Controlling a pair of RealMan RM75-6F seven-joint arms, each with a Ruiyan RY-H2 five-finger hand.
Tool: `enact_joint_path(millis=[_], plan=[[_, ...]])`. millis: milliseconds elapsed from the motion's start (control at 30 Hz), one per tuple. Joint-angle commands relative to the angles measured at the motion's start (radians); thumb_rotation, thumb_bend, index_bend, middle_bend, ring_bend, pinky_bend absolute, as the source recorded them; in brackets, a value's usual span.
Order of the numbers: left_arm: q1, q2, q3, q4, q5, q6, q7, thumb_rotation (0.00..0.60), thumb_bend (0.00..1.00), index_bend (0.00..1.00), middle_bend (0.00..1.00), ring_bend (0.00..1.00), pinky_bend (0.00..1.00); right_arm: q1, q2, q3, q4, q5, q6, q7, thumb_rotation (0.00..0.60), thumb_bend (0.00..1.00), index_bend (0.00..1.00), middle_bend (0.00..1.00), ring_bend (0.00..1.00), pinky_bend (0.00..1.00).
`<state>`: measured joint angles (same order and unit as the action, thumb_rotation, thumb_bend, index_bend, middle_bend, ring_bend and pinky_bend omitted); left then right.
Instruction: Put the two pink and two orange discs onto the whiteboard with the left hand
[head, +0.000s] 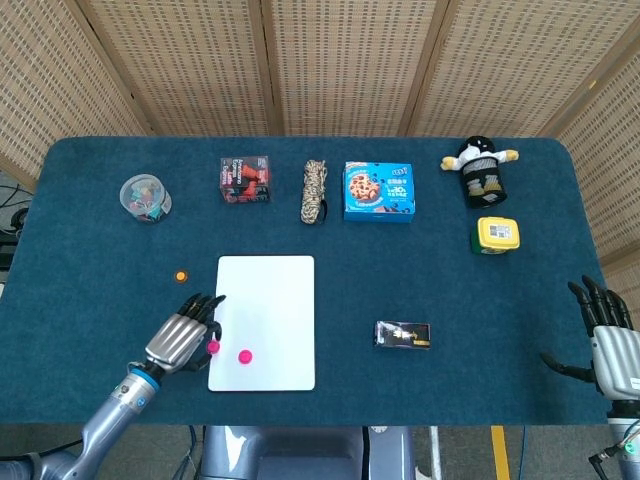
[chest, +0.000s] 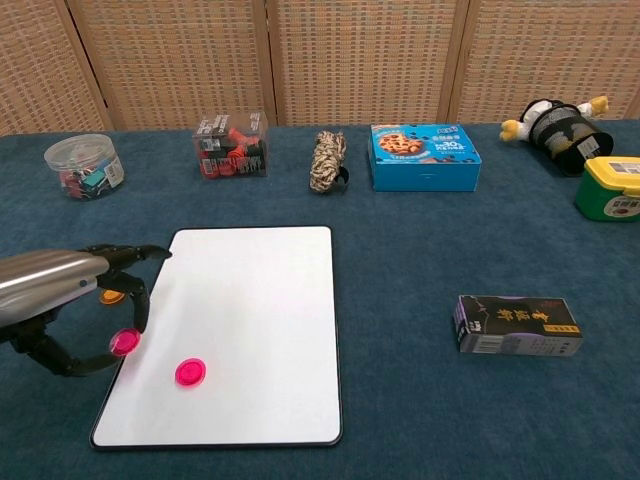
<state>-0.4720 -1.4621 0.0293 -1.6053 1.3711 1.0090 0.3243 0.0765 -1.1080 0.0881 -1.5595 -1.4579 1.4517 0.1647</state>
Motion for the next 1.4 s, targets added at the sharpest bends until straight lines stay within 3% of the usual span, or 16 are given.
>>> enact_joint_path(millis=[33,200,333,500,667,867,1033,1400], plan=[[-0.008,-0.02,0.005,-0.011,-0.028,-0.02,0.047,0.6,0.34,0.57,0.0,0.0,0.0,0.0,0.001,0.0,0.001,0.001,-0.001,0.003,0.6,0.03,0.0,0.0,0.0,0.0],[-0.01,-0.017,0.012,-0.021,-0.058,-0.03,0.084,0.6,0.32,0.55,0.0,0.0,0.0,0.001,0.001,0.0,0.002,0.0,-0.003,0.006,0.6,0.03,0.0,0.0,0.0,0.0],[-0.016,-0.003,0.017,-0.033,-0.072,-0.047,0.088,0.6,0.29,0.31,0.0,0.0,0.0,0.001,0.001,0.0,0.001,-0.001,-0.002,0.005,0.6,0.03,0.0,0.0,0.0,0.0],[-0.018,0.019,0.0,-0.032,-0.062,-0.032,0.035,0.6,0.28,0.19,0.0,0.0,0.0,0.0,0.001,-0.001,0.0,0.0,-0.002,0.002,0.6,0.03,0.0,0.0,0.0,0.0],[-0.007,0.04,-0.042,0.015,-0.061,0.019,-0.035,0.6,0.3,0.19,0.0,0.0,0.0,0.001,0.001,0.0,-0.001,0.002,-0.004,0.001,0.6,0.03,0.0,0.0,0.0,0.0],[-0.019,0.041,-0.085,0.131,-0.115,0.004,-0.075,0.6,0.33,0.31,0.0,0.0,0.0,0.003,0.002,0.0,-0.002,0.004,-0.008,-0.001,0.6,0.03,0.0,0.0,0.0,0.0],[-0.027,0.016,-0.089,0.208,-0.133,-0.021,-0.092,0.6,0.33,0.33,0.0,0.0,0.0,0.003,0.001,0.0,-0.004,0.006,-0.009,-0.008,0.6,0.03,0.0,0.0,0.0,0.0],[-0.045,-0.034,-0.089,0.257,-0.138,-0.052,-0.106,0.6,0.33,0.35,0.0,0.0,0.0,0.003,0.0,0.001,-0.004,0.007,-0.008,-0.013,0.6,0.03,0.0,0.0,0.0,0.0]])
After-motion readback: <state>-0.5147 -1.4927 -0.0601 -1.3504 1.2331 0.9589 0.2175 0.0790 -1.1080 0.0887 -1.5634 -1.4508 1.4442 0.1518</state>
